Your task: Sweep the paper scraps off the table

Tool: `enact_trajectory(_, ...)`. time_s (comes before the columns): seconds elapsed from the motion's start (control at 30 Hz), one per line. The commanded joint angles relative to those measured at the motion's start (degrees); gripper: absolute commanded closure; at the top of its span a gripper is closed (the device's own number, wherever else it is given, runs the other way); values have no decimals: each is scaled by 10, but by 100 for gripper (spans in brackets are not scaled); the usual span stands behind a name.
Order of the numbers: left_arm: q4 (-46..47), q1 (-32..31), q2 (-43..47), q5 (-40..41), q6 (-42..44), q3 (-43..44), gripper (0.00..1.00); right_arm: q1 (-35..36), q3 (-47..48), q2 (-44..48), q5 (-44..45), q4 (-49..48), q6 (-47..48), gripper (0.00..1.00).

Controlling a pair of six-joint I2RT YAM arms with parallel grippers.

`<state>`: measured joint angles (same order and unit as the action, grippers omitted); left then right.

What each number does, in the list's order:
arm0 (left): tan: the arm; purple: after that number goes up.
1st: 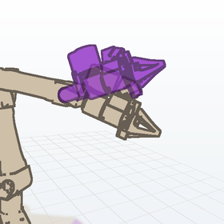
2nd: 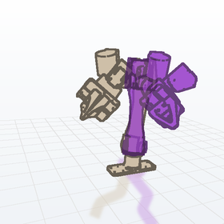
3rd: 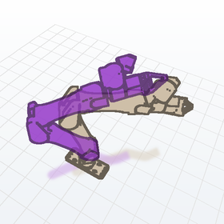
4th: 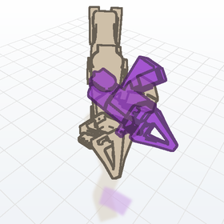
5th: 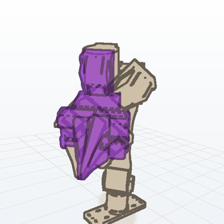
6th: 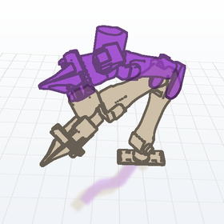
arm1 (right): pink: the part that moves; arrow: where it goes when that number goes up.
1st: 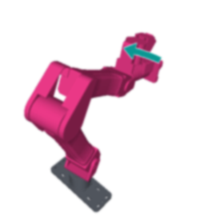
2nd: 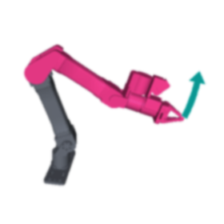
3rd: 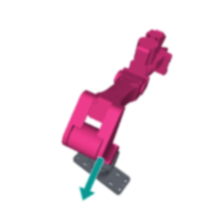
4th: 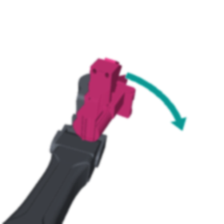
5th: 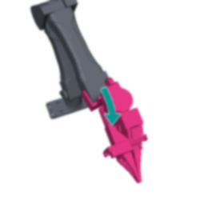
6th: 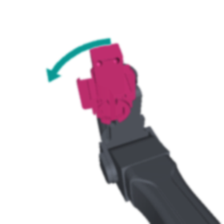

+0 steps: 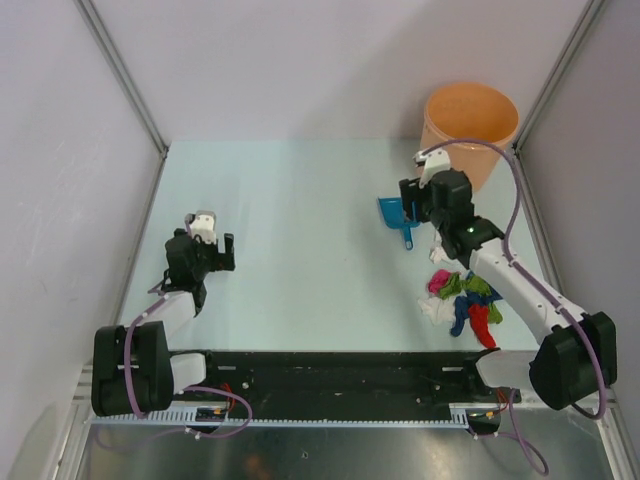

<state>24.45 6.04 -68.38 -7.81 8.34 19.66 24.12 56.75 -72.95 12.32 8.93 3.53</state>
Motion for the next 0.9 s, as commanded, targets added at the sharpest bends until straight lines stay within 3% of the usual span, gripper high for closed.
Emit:
enact_trajectory(0.0, 3, 5, -4, 2, -18, 27, 0, -56, 83, 24, -71, 29, 14, 27)
enact_trajectory(0.2, 0, 5, -5, -1, -18, 28, 0, -108, 114, 18, -142, 49, 33, 29)
enact_trajectory(0.37, -3, 5, -10, 0, -18, 32, 0, -99, 122, -43, -124, 89, 46, 23)
enact_trajectory(0.5, -5, 5, -12, 1, -17, 34, 0, -130, 139, -101, -65, 165, -20, 32)
enact_trajectory(0.6, -7, 5, -11, 1, -18, 35, 0, -165, 123, -106, -36, 182, -83, 32)
enact_trajectory(0.73, -8, 6, -12, -1, -18, 35, 0, -224, 77, -87, -1, 171, -167, 32)
enact_trajectory(0.87, -10, 7, -10, -4, -18, 33, 0, -275, 21, -73, 5, 154, -189, 32)
